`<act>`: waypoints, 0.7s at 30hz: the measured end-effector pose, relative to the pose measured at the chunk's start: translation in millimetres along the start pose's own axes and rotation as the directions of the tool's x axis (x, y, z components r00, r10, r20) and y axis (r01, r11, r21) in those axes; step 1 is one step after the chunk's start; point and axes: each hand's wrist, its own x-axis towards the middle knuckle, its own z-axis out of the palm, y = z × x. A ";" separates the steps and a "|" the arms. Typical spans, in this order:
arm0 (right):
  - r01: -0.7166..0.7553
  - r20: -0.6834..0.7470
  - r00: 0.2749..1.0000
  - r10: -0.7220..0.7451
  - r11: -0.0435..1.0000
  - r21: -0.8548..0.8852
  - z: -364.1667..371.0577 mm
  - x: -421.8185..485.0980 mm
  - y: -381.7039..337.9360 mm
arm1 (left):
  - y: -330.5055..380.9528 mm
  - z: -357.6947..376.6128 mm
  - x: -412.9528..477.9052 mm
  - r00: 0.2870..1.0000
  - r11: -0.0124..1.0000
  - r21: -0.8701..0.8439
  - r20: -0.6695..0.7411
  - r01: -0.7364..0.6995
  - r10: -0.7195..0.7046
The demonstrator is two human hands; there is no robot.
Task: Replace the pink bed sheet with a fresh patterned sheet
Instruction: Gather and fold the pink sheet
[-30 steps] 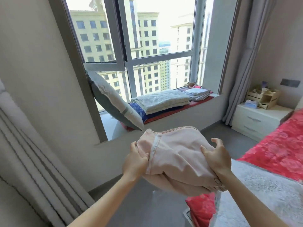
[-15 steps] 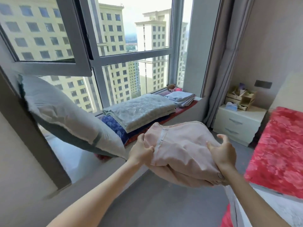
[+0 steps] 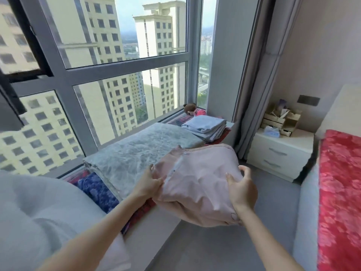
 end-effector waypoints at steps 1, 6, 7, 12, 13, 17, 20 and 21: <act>-0.006 -0.015 1.000 0.006 1.000 -0.005 18.0 21.7 -1.7 | 3.1 3.6 32.3 1.000 1.000 0.010 0.013 -0.024 0.024; -0.049 -0.098 0.994 0.044 0.998 -0.044 74.9 120.4 -15.2 | 33.7 17.4 161.6 0.991 0.999 0.016 0.129 -0.042 0.040; -0.051 -0.118 0.992 0.045 0.997 -0.051 82.6 139.3 -16.5 | 39.4 23.1 185.6 0.989 0.999 -0.005 0.144 -0.046 0.046; -0.046 -0.189 0.982 0.023 0.992 -0.120 108.2 239.2 -13.9 | 69.9 67.5 289.9 0.968 0.997 -0.071 0.251 -0.011 0.028; -0.038 -0.190 0.982 0.013 0.991 -0.125 112.2 258.3 -12.7 | 77.4 75.6 305.0 0.962 0.997 -0.078 0.269 -0.021 0.041; 0.012 -0.196 0.980 -0.038 0.991 -0.131 134.0 341.2 -10.8 | 101.1 110.2 372.8 0.967 0.991 -0.129 0.245 -0.039 0.070; 0.080 -0.128 0.988 -0.091 0.993 -0.091 163.0 417.2 -18.1 | 118.2 124.9 424.0 0.981 0.988 -0.151 0.188 -0.015 0.044; 0.121 -0.071 0.990 -0.125 0.991 -0.060 180.3 446.1 -22.6 | 123.2 125.1 443.9 0.988 0.985 -0.171 0.153 0.016 0.010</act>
